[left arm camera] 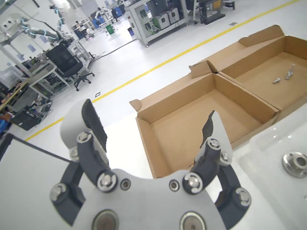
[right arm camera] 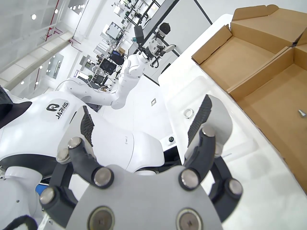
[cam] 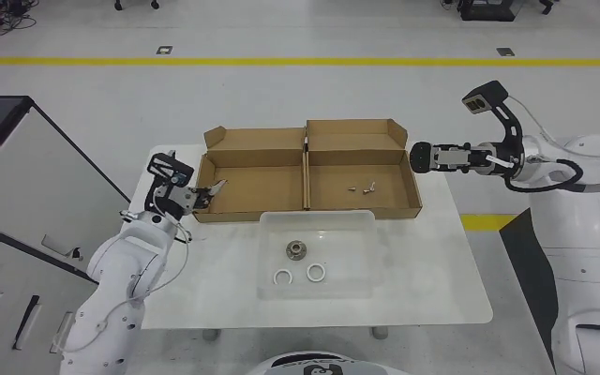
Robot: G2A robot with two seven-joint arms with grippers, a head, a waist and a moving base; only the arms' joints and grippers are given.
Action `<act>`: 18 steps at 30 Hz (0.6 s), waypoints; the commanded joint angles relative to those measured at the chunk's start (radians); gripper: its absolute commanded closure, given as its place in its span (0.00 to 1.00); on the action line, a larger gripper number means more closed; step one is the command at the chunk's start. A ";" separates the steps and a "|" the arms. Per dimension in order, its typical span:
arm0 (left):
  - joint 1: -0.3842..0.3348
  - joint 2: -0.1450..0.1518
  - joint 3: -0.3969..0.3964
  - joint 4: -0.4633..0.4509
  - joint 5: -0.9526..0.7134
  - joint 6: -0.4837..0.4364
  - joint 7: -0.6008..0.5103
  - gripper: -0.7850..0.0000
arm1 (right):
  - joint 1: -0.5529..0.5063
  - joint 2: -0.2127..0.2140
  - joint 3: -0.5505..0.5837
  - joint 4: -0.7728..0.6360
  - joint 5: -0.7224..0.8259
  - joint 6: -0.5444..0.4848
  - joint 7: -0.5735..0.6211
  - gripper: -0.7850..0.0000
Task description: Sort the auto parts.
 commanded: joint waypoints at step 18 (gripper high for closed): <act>-0.437 -0.014 0.398 -0.018 -0.296 -0.357 -0.816 0.00 | 0.000 0.000 0.000 0.000 0.000 0.000 0.000 0.00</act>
